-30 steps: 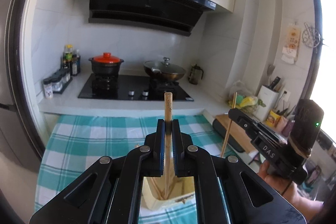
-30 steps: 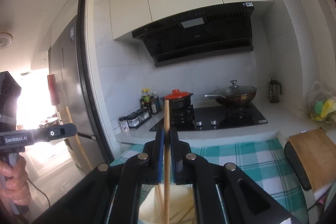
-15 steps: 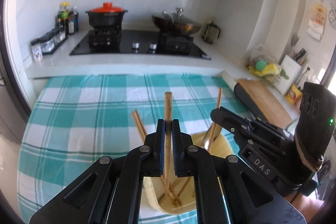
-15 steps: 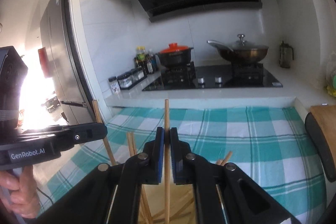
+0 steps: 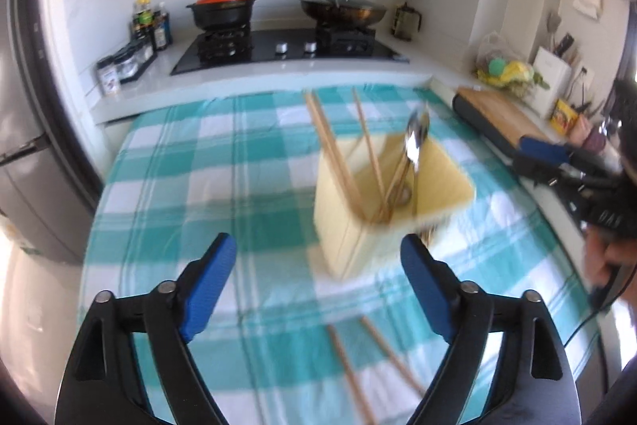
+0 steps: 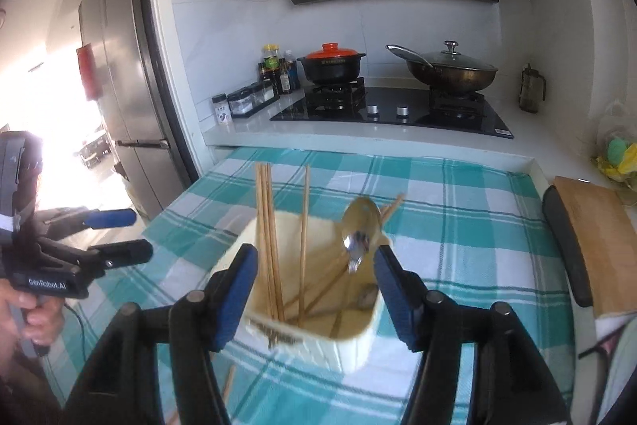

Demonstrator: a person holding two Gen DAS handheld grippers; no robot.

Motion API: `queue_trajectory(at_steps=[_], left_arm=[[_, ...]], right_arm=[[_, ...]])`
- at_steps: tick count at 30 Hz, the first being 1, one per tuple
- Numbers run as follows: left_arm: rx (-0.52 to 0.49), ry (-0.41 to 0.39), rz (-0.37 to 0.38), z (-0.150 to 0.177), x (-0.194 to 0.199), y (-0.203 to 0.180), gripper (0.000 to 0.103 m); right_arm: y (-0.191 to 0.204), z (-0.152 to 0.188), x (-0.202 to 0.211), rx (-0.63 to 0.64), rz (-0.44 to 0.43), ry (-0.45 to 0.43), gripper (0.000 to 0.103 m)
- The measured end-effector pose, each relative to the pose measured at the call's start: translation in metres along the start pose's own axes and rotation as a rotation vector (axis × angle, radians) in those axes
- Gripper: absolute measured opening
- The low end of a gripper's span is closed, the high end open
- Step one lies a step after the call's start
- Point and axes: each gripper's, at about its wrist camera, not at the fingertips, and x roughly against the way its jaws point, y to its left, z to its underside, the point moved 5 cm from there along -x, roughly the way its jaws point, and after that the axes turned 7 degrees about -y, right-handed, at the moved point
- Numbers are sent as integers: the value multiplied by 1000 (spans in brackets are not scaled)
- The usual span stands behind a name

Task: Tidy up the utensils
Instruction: 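Open both tools and move them back over the last two chopsticks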

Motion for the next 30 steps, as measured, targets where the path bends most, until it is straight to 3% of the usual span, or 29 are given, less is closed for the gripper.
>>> queue_trajectory(at_steps=[8,14,19,30], left_arm=[[24,114,-60,141,43,-25,89],[122,97,-126,185,50,-42,89],[107,99,-133,196,49,-51,89],[121,83,-150,203,49,-49,90]], right_arm=[[39,140,89,35,35,128,63],[67,227,113,-18,141,144,63],[76,247,117,17,166,156,63],[83,247,115,10,172,135,63]])
